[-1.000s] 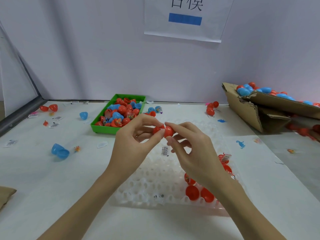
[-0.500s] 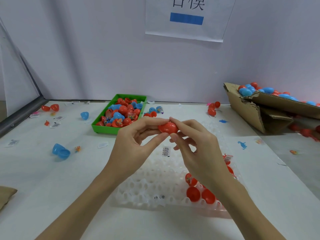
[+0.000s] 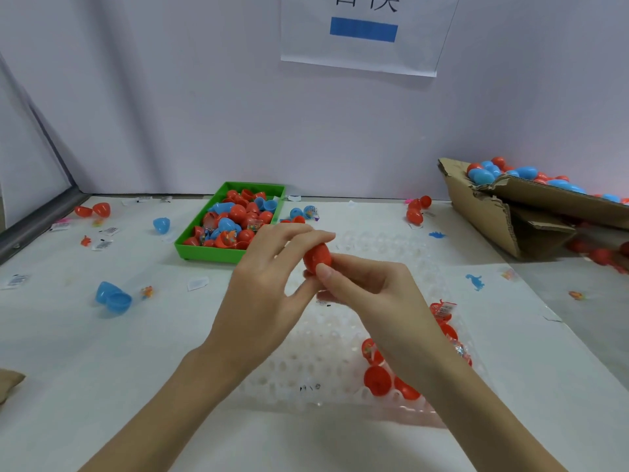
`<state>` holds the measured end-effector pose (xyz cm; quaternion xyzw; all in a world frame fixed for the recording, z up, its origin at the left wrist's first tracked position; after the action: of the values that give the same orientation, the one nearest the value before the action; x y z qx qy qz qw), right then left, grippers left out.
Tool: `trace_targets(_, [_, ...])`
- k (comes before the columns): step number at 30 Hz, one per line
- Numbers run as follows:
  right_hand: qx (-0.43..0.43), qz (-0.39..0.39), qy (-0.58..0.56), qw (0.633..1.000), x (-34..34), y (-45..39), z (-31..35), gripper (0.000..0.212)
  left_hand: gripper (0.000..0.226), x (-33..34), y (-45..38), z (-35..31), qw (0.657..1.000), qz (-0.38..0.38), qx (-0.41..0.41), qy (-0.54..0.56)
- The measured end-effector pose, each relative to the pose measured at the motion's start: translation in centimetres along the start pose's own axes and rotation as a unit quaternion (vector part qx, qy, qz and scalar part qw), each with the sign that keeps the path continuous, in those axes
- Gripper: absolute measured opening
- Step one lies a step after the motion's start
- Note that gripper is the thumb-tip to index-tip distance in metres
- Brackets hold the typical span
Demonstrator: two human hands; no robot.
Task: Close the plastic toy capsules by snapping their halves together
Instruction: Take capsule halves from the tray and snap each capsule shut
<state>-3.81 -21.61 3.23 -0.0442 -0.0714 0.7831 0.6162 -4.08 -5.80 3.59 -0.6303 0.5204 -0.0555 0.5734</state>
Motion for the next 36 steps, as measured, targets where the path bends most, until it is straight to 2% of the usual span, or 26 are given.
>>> trace_targets(2, [0.036,0.015,-0.054,0.998,0.2,-0.1,-0.3,0.023,0.043,-0.4,-0.1,0.2,0.999,-0.014,0.026,-0.043])
trace_targets(4, [0.060,0.031,-0.100,0.993,0.3,-0.3,-0.5,0.025,0.046,-0.4,-0.1,0.2,0.997,-0.008,0.042,-0.068])
trace_targets(7, [0.068,0.065,-0.180,0.979,0.4,-0.4,-0.6,0.031,0.048,-0.3,-0.2,0.2,0.996,0.016,0.041,-0.072])
trace_targets(9, [0.070,0.074,-0.212,0.972,0.4,-0.4,-0.7,0.027,0.044,-0.3,-0.2,0.3,0.995,0.040,0.049,-0.075])
trace_targets(14, [0.089,0.090,-0.210,0.969,0.2,-0.6,-1.1,0.026,0.044,-0.5,-0.4,1.3,0.993,0.117,-0.005,0.032])
trace_targets(16, [0.095,0.093,-0.204,0.970,0.3,-0.6,-1.2,0.025,0.038,-0.4,-0.3,1.5,0.992,0.123,0.000,0.015])
trace_targets(21, [0.110,0.111,-0.194,0.968,0.2,-0.6,-1.0,0.025,0.033,-0.5,-0.3,1.2,0.989,0.122,0.069,-0.056])
trace_targets(28, [0.095,0.107,-0.195,0.970,0.1,-0.4,-0.4,0.028,0.030,-0.7,-0.3,0.6,0.987,0.085,0.111,-0.075])
trace_targets(32, [0.088,0.097,-0.194,0.972,0.1,-0.4,-0.4,0.027,0.035,-0.6,-0.3,0.8,0.994,0.077,0.076,-0.026])
trace_targets(36, [0.102,0.117,-0.232,0.960,0.1,-0.5,-0.4,0.033,0.049,-0.1,-0.3,0.9,0.987,0.091,-0.029,0.126])
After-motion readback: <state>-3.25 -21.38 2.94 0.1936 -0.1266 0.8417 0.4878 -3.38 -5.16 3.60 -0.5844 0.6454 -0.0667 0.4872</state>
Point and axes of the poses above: each hand's wrist, its own y-axis away from the middle knuckle, its own x-axis out of the palm, z = x × y, the point moved 3 cm from there along -y, towards the middle knuckle
